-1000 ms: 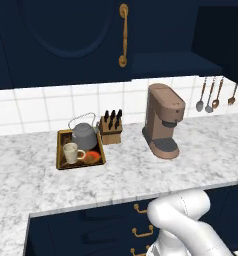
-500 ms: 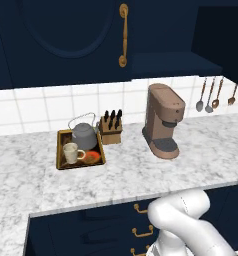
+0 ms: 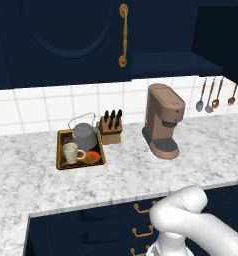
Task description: Pick the kettle from the counter and place it on the tray. Then pick the mug from the cabinet and place it on the tray. Then close the cabinet doors.
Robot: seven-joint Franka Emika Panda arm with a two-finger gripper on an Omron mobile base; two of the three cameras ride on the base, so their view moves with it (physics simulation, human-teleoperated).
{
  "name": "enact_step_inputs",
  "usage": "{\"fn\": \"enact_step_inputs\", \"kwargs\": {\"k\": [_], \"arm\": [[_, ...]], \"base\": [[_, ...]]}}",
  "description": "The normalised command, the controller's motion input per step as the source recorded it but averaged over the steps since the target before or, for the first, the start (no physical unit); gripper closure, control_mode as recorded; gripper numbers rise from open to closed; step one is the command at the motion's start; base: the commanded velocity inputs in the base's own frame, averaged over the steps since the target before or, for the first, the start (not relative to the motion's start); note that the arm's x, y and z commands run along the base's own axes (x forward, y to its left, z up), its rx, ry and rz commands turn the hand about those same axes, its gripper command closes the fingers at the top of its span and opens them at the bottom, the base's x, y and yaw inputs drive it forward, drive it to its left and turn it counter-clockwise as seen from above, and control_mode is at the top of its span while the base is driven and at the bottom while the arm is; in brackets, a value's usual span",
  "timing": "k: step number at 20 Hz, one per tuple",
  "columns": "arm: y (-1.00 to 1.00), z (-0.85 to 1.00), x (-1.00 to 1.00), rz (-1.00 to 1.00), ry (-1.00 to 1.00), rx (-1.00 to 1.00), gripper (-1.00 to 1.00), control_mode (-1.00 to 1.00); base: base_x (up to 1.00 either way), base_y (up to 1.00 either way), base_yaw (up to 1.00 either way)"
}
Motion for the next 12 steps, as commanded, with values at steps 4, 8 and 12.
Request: {"fn": "enact_step_inputs", "kwargs": {"k": [4,8,12], "arm": [[-0.91,-0.39,1.0,0.08,0.0,0.0,1.0,-1.0],[-0.11,-0.03,1.0,0.23,0.0,0.05,1.0,-1.0],[0.0,0.0,1.0,0.22,0.0,0.08,1.0,-1.0]], "base": [[0.0,0.0,0.0],[0.0,0.0,0.0],[0.0,0.0,0.0]]}}
